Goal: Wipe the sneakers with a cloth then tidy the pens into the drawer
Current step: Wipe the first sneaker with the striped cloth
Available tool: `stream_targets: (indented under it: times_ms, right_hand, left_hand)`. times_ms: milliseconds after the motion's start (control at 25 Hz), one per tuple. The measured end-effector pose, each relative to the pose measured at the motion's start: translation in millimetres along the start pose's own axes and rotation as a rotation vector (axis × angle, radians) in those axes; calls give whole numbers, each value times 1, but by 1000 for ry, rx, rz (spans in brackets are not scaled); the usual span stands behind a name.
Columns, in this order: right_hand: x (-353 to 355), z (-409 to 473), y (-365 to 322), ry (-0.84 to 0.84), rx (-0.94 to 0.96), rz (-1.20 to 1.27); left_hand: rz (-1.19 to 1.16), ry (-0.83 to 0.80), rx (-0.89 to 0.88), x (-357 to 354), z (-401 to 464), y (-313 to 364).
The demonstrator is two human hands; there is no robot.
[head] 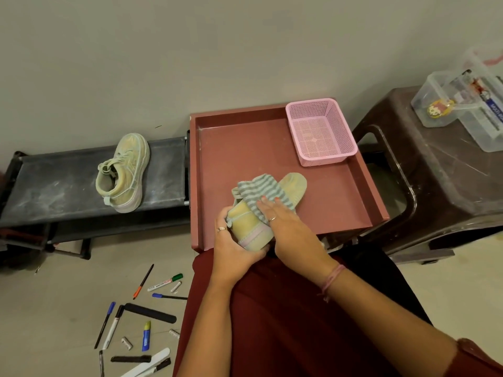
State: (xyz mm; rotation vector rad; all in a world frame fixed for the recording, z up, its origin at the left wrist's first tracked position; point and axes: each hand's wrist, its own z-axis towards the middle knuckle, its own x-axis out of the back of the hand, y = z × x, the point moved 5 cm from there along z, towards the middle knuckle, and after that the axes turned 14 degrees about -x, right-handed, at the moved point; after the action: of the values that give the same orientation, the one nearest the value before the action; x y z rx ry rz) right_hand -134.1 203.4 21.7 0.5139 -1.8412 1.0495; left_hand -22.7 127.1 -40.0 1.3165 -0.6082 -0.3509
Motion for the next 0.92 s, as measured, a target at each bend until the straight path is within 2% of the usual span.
stream_targets:
  times_ms: [120, 240, 360, 440, 520, 600, 680, 800, 920]
  right_hand:
    - [0, 39, 26, 24, -78, -197]
    - [-1, 51, 14, -43, -187, -141]
    - [-15, 5, -20, 14, 8, 8]
    - [-23, -17, -13, 106, 172, -69]
    - [-19, -7, 18, 180, 224, -221]
    - [-8, 20, 52, 180, 162, -254]
    - [4, 47, 77, 134, 2, -111]
    - [-4, 50, 59, 84, -193, 5]
    - [-33, -1, 6, 96, -71, 20]
  left_hand:
    - [-4, -25, -11, -3, 0, 4]
    - [-6, -44, -16, -3, 0, 8]
    - [-8, -46, 15, -1, -1, 9]
    - [-1, -50, 33, -1, -1, 6]
    - [22, -39, 31, 1, -1, 2]
    - [41, -39, 22, 0, 1, 1]
    - [43, -41, 17, -2, 2, 4]
    - [52, -19, 41, -1, 2, 3]
    - [11, 5, 91, 2, 2, -1]
